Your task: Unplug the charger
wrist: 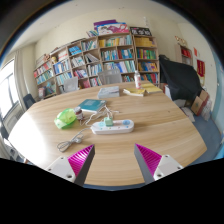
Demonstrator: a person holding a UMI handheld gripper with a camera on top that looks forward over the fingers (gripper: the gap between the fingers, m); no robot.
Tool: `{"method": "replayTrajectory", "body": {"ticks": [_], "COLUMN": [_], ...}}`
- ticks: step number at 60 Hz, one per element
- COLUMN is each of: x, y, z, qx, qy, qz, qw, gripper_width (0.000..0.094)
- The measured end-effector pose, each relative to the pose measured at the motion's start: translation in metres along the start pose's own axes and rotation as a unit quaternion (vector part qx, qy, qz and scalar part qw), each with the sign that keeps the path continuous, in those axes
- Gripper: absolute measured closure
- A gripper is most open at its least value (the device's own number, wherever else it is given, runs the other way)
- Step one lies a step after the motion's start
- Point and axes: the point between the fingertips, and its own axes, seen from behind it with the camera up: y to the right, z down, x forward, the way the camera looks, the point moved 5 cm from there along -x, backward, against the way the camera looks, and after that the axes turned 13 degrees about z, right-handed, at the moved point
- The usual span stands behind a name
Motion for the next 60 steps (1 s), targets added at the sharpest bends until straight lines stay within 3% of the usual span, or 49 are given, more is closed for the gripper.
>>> {"method": "replayTrajectory", "body": {"ticks": [16, 22, 36, 41, 45, 51, 52, 53, 60], "x": [0.093, 0.151, 0.238, 0.256, 0.269, 0.280, 0.280, 0.282, 0.283], "y": [-0.060, -0.065, -0.075, -0.088, -0.091, -0.092, -0.086, -0.086, -0.086], "z": [-0.015, -0.009, -0.029, -0.033, -0.033, -0.031, -0.032, -0.033, -0.033], "qx": [-0.022, -0.020, -0.028, -0.043, -0.075, -0.048, -0.045, -0.044, -0.052], "qy": [0.033, 0.011, 0.025, 0.043, 0.058, 0.053, 0.051, 0.053, 0.045], "qz": [0.001, 0.011, 0.024, 0.009, 0.015, 0.018, 0.034, 0.036, 0.042], "qw": [0.999, 1.000, 0.999, 0.998, 0.995, 0.997, 0.997, 0.997, 0.997], "gripper_width": [0.0099, 0.0112, 0.0124, 0.0139, 0.0204, 0.0377, 0.0526, 0.0613, 0.0630]}}
